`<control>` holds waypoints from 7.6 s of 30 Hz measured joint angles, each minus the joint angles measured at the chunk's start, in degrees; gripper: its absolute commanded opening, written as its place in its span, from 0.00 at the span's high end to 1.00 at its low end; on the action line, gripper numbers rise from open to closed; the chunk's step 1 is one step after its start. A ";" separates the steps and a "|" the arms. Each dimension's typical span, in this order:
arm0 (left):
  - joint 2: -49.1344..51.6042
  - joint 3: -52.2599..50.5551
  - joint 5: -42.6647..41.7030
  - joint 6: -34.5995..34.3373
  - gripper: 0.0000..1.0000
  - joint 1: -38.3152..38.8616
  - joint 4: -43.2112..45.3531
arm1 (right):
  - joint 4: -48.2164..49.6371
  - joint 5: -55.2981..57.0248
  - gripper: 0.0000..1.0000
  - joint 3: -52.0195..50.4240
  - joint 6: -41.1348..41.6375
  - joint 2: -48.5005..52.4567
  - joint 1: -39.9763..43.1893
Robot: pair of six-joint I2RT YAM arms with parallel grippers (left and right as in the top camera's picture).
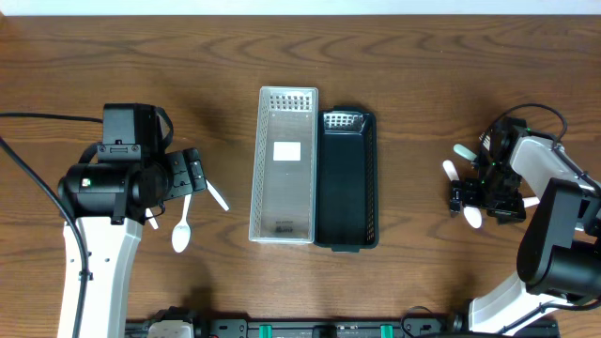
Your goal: Pack container
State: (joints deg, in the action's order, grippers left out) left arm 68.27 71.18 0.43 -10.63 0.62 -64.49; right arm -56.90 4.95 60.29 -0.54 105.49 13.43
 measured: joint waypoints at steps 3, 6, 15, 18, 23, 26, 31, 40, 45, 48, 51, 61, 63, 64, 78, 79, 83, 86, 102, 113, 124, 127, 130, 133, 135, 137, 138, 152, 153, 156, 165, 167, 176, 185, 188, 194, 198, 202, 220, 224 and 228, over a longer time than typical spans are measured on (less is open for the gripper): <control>0.00 0.00 0.02 -0.07 0.08 0.00 0.04 | 0.42 -0.04 0.01 0.00 -0.20 -0.02 0.02; 0.00 0.00 0.00 -0.09 0.08 0.00 0.04 | 1.05 -0.33 0.02 0.00 -0.35 -0.02 0.02; 0.00 0.00 0.00 -0.07 0.08 0.00 0.04 | 4.42 -1.92 0.12 -2.08 -1.36 -1.53 0.02; 0.00 0.00 0.00 -0.09 0.08 0.00 0.04 | 5.01 -3.06 0.24 -2.62 -1.57 -1.84 0.02; 0.00 0.00 0.00 -0.07 0.08 0.00 0.07 | 5.18 -3.32 0.34 -2.78 -1.40 -1.95 0.00; 0.00 0.00 0.00 -0.09 0.08 0.00 0.07 | 5.20 -3.28 0.41 -2.78 -1.40 -1.97 0.00; 0.00 0.00 0.00 -0.09 0.08 0.00 0.07 | 5.27 -3.23 0.50 -2.78 -1.38 -1.97 0.00; 0.00 0.00 0.00 -0.09 0.08 0.00 0.07 | 5.38 -3.06 0.63 -2.78 -1.29 -2.01 0.00; 0.00 0.00 0.02 -0.09 0.08 0.00 0.07 | 5.38 -3.04 0.63 -2.78 -1.27 -2.01 0.00; 0.00 0.00 0.00 -0.09 0.08 0.00 0.07 | 5.38 -3.04 0.63 -2.78 -1.27 -2.01 0.00; 0.00 0.00 0.00 -0.09 0.08 0.00 0.07 | 5.38 -2.99 0.55 -2.78 -1.25 -2.01 0.00; 0.00 0.00 0.00 -0.09 0.08 0.00 0.07 | 3.43 -2.84 0.49 -3.04 -1.01 -1.99 0.00; 0.00 0.00 0.02 -0.09 0.08 0.00 0.07 | 2.82 -2.82 0.49 -3.08 -0.96 -1.95 0.00; 0.00 0.00 0.00 -0.09 0.08 0.00 0.07 | 2.40 -2.82 0.49 -3.15 -0.96 -1.90 0.00; 0.00 0.00 0.00 -0.09 0.08 0.00 0.04 | 2.12 -2.56 0.49 -3.43 -0.59 -1.86 0.02; 0.00 0.00 0.00 -0.09 0.08 0.00 0.07 | 2.21 -2.45 0.49 -3.43 -0.55 -1.88 0.02; 0.00 0.00 0.00 -0.09 0.08 0.00 0.07 | 2.47 -2.36 0.49 -3.45 -0.57 -1.92 0.02; 0.00 0.00 0.00 -0.07 0.08 0.00 0.07 | 2.62 -2.43 0.51 -3.45 -0.57 -1.97 0.00; 0.00 0.00 0.00 -0.09 0.08 0.00 0.07 | 4.09 -2.78 0.72 -3.45 -0.33 -2.27 0.00; 0.00 0.00 0.00 -0.09 0.08 0.00 0.07 | 4.09 -2.78 0.74 -3.45 -0.33 -2.27 0.00; 0.00 0.00 0.02 -0.09 0.08 0.00 0.13 | 5.03 -0.63 0.93 -2.16 -0.33 -2.49 -10.21; 0.00 0.00 0.00 -0.09 0.08 0.00 0.17 | 4.46 -0.90 0.99 -0.83 -0.13 -4.59 -15.50; 0.00 0.00 0.00 -0.07 0.08 0.00 0.17 | 4.48 -1.64 0.99 2.03 1.81 -9.62 -20.04; 0.00 0.00 0.02 -0.09 0.08 0.00 0.20 | 5.68 -3.15 0.99 6.36 6.08 -15.63 -24.85; 0.00 0.00 0.00 -0.09 0.08 0.00 0.20 | 7.10 -3.96 0.98 8.55 9.53 -18.73 -28.13; 0.00 0.00 0.02 -0.09 0.08 0.00 0.20 | 8.50 -4.52 0.98 9.70 13.81 -20.87 -31.41; 0.00 0.00 0.00 -0.09 0.08 0.00 0.20 | 8.83 -4.76 0.98 9.94 16.00 -21.35 -32.83; 0.00 0.00 0.00 -0.09 0.08 0.00 0.20 | 8.98 -5.44 0.98 9.99 32.48 -6.58 -43.15; 0.00 0.00 0.00 -0.09 0.08 0.00 0.20 | 9.01 -5.40 0.98 9.92 32.61 -5.73 -43.43; 0.00 0.00 0.00 -0.09 0.07 0.00 0.20 | 9.14 -5.44 0.99 9.70 33.00 -3.37 -44.54; 0.00 0.00 0.00 -0.09 0.08 0.00 0.20 | 9.25 -5.42 0.54 9.68 33.44 -2.86 -44.89; 0.00 0.00 0.00 -0.07 0.08 0.00 0.20 | 9.25 -5.57 0.48 9.68 32.96 -2.86 -44.89; 0.00 0.00 0.00 -0.09 0.08 0.00 0.20 | 7.89 -5.29 0.34 10.19 27.26 -3.89 -44.89; 0.00 0.00 0.00 -0.09 0.07 0.00 0.17 | 3.21 -1.11 0.12 16.41 16.20 -20.28 -43.54; 0.00 0.00 0.00 -0.09 0.08 0.00 0.20 | 0.70 0.81 0.09 17.70 12.55 -26.77 -38.60; 0.00 0.00 0.00 -0.09 0.08 0.00 0.24 | -5.27 0.85 0.10 18.08 -4.90 -29.46 -16.68; 0.00 0.00 0.00 -0.09 0.07 -0.04 0.35 | -4.44 -1.57 0.13 18.05 -19.69 -24.81 -4.55; 0.00 0.00 0.00 -0.09 0.07 -0.04 0.37 | -2.21 -4.26 0.12 18.01 -32.76 -19.61 0.55; 0.00 0.00 0.00 -0.09 0.07 -0.04 0.37 | 4.90 -6.71 0.18 17.97 -49.83 7.96 3.06; 0.00 0.00 0.02 -0.09 0.07 -0.04 0.37 | 5.75 -6.73 0.18 17.97 -49.88 8.57 3.17; 0.00 0.00 0.00 -0.09 0.07 -0.04 0.39 | 6.03 -6.97 0.17 17.92 -49.90 8.59 3.28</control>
State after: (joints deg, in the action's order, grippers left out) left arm 68.27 71.18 0.43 -10.72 0.58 -64.10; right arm -50.87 -2.02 78.22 -50.43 114.08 16.71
